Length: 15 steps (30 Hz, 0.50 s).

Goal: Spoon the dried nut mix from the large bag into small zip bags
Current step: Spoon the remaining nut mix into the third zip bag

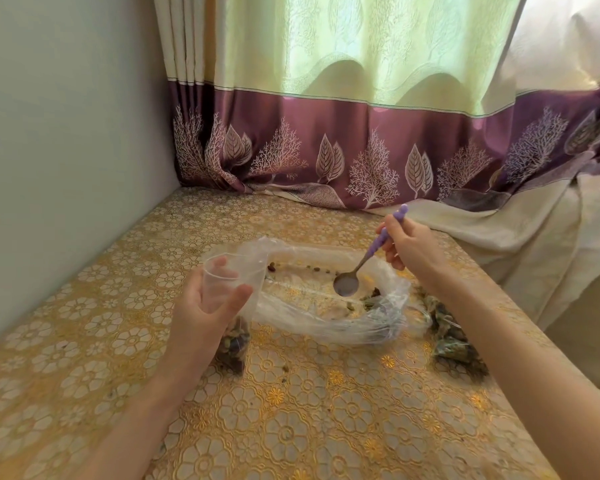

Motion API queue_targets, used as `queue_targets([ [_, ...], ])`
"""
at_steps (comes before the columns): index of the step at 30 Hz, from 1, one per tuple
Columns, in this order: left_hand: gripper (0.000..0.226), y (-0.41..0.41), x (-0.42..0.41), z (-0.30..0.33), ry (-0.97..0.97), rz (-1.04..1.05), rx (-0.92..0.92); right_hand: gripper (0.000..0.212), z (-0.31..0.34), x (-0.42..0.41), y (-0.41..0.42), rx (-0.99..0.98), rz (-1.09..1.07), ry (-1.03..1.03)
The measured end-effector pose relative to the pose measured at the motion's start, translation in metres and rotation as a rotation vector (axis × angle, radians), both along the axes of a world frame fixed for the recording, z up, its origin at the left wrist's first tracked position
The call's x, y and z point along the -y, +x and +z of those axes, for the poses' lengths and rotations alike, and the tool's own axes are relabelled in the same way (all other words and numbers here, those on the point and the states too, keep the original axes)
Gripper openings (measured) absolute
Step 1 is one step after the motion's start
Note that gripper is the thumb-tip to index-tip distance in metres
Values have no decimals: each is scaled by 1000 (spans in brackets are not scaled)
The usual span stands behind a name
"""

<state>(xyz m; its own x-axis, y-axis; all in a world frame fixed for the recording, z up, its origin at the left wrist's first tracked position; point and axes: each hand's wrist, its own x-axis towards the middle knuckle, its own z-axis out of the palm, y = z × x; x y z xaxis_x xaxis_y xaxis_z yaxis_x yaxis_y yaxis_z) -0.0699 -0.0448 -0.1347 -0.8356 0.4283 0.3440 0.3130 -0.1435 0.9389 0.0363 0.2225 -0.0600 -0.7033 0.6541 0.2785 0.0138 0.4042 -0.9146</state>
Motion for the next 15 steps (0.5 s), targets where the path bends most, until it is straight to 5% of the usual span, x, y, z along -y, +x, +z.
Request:
queue_targets([
  [15,72,0,1,1,18,0,-8,34,9,-10,-19,332,137,509],
])
